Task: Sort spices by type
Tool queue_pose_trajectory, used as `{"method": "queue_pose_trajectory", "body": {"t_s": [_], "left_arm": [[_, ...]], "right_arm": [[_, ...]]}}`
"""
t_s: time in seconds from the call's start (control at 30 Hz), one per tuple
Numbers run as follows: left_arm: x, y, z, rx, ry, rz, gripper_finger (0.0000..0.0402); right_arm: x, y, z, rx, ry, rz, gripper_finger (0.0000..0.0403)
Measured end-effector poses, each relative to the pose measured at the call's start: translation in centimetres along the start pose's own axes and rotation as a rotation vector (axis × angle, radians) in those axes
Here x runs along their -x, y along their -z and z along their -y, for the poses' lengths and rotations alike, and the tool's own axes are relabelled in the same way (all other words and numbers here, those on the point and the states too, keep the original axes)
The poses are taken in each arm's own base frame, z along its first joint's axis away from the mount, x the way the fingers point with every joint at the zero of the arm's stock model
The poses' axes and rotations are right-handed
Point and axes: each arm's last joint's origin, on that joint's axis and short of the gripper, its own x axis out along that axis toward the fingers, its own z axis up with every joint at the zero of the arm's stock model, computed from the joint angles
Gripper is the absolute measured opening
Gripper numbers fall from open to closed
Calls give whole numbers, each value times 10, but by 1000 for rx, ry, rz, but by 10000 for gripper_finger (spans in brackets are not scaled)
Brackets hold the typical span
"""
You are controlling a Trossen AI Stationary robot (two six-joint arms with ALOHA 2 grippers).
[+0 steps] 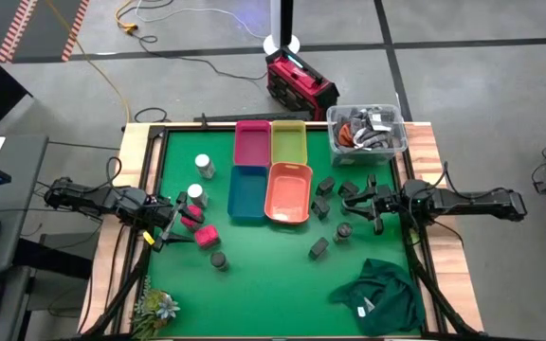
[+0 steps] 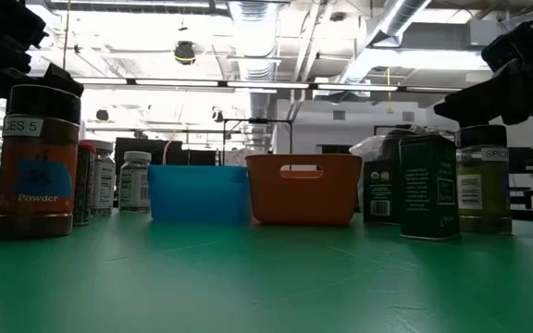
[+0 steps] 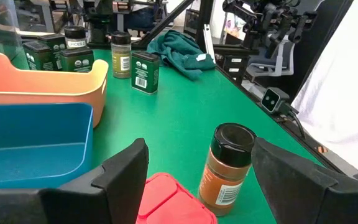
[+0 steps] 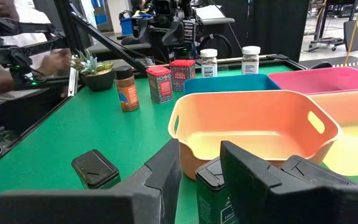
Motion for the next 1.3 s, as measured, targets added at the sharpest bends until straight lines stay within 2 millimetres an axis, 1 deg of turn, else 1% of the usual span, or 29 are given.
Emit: {"method": "queue_pose_trajectory", "body": {"t_s": [0.8,0.97,1.3], "left_arm": [[0,0,0,0,0,-1,271],[0,0,0,-30,0,-1,271],[0,0,0,-33,0,-1,271]], "right_arm": [[0,0,0,0,0,-1,143],[0,0,0,0,0,0,143],[0,0,0,0,0,0,143]]}}
